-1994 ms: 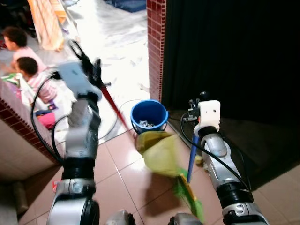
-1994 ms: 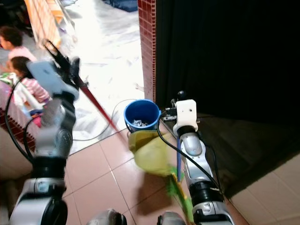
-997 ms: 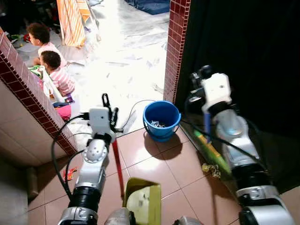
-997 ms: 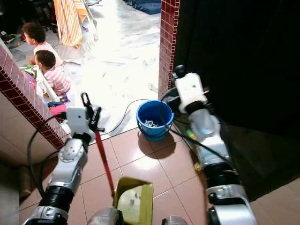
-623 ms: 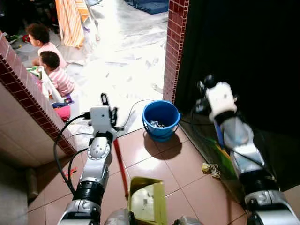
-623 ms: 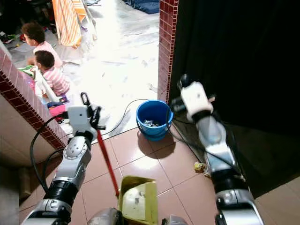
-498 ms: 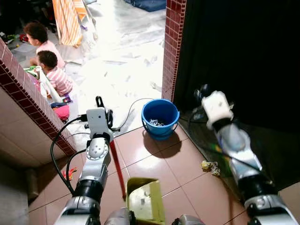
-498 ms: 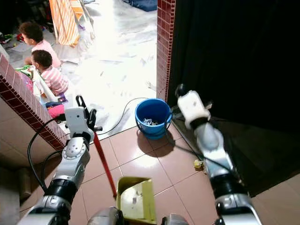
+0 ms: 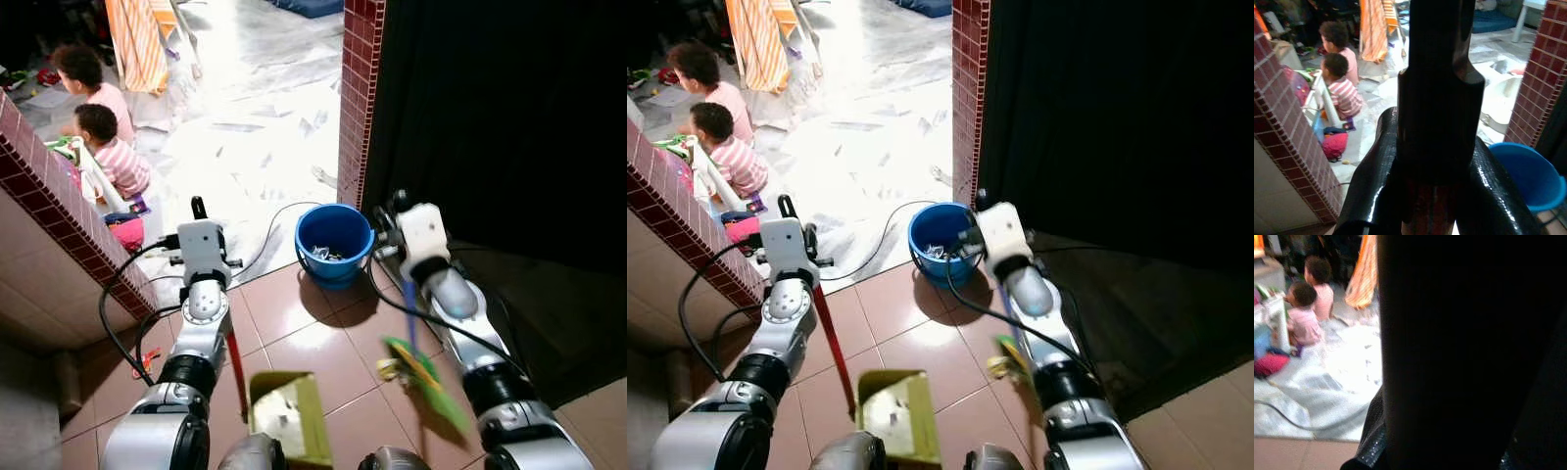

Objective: Sweep floor

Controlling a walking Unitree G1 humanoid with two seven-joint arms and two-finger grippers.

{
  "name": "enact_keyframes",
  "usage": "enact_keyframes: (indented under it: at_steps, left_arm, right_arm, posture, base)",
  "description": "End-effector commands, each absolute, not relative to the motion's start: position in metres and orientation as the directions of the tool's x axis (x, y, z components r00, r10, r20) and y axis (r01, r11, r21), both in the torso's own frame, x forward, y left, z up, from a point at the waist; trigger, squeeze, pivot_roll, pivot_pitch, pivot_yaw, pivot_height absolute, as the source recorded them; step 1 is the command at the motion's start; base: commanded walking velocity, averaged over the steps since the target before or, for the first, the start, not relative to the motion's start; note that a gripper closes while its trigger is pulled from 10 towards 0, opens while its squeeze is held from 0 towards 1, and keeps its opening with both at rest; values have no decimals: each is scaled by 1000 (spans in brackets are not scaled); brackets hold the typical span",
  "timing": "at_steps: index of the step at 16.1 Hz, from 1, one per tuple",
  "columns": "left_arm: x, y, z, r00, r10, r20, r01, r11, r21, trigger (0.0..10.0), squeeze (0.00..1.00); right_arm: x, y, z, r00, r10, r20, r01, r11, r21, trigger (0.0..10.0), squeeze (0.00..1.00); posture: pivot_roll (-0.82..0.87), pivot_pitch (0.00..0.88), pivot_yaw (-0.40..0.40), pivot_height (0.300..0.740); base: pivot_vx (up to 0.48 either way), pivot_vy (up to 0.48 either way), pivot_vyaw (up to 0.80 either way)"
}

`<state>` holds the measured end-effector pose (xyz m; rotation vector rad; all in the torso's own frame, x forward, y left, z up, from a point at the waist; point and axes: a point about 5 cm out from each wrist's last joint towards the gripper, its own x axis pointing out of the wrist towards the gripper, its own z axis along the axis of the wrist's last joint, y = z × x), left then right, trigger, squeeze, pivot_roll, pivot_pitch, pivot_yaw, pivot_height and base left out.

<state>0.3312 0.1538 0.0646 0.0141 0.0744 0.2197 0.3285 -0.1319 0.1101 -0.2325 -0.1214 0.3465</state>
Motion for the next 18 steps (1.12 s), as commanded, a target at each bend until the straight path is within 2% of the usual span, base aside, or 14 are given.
enact_keyframes:
  at_steps: [1,5,9,11,16,18]
  left_arm:
    - [338,158,74,974,224,-32,-223,974,41,10000,0]
    - [339,155,72,975,220,-42,-219,975,39,10000,0]
    - [340,145,74,976,216,-8,-214,974,72,10000,0]
    - [338,139,73,978,206,5,-206,976,68,10000,0]
    - [334,134,65,978,207,-25,-205,976,68,10000,0]
    - [334,133,65,978,207,-27,-205,977,66,10000,0]
  right_arm:
    - [333,-121,127,918,371,140,-342,919,-196,10000,0]
    - [335,-105,130,894,429,128,-412,900,-141,10000,0]
    - [338,-100,122,886,462,42,-454,882,-124,10000,0]
    - [339,-97,124,881,471,37,-469,882,-48,10000,0]
    - [330,-85,135,779,625,52,-627,778,36,10000,0]
    - [330,-88,140,777,626,72,-630,774,64,10000,0]
  posture:
    - [-84,5,84,740]
    - [-97,0,86,740]
    - [-102,0,75,740]
    - [-105,0,72,740]
    - [-120,0,69,740]
    - [-122,0,68,740]
  base:
    - [0,0,0]
    - [0,0,0]
    - [0,0,0]
    - [0,0,0]
    - [0,0,0]
    - [0,0,0]
